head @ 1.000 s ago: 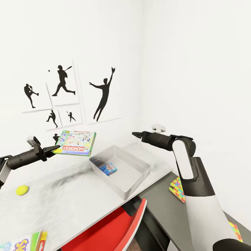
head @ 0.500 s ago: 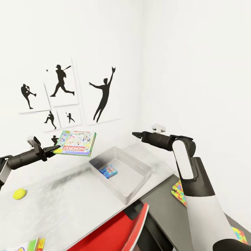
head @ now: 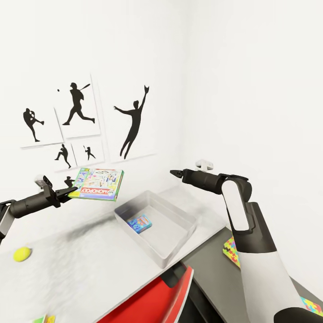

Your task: Put all the toys in the child's room - the three board games (two on the bed and one on the table), the two jigsaw puzzles on the table, and the tennis ball on the table - inside the toy box on the table in the child's room.

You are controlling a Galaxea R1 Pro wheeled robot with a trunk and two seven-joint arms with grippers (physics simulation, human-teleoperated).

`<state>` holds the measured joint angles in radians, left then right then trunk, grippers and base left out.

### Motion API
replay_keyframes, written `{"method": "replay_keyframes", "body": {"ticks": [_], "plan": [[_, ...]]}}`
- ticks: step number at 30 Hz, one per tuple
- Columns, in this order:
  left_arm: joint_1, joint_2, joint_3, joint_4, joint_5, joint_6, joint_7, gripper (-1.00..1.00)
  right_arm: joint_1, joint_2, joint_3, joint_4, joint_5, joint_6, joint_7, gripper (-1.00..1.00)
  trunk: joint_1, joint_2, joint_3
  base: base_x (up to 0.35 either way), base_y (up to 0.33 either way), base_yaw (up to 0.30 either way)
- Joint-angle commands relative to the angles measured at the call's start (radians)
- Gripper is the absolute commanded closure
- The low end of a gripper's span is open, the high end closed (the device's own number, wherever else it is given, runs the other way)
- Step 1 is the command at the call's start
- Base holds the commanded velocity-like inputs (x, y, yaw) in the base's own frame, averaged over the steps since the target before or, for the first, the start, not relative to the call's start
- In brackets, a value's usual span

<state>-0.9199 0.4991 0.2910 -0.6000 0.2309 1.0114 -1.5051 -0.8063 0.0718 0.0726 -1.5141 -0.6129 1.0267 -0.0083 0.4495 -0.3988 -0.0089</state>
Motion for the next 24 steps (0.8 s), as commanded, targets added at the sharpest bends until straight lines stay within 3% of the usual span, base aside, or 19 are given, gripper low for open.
{"method": "replay_keyframes", "body": {"ticks": [1, 19, 24], "plan": [[0.0, 0.0, 0.0, 0.0, 0.001, 0.01, -0.003, 1.0, -0.001, 0.0, 0.0, 0.0, -0.001, 0.004, -0.001, -1.0, 0.001, -0.001, -0.001, 0.026, 0.005, 0.0], [0.0, -0.001, -0.001, 0.0, 0.001, 0.01, -0.003, 1.0, -0.001, 0.0, -0.013, 0.005, -0.003, 0.006, -0.001, -1.0, 0.001, -0.001, -0.001, 0.003, 0.001, 0.0], [0.0, -0.024, -0.001, 0.0, 0.0, 0.01, -0.002, 1.0, -0.001, 0.0, -0.03, 0.005, -0.001, 0.007, -0.001, -1.0, 0.001, -0.001, -0.001, 0.0, 0.0, 0.0]]}}
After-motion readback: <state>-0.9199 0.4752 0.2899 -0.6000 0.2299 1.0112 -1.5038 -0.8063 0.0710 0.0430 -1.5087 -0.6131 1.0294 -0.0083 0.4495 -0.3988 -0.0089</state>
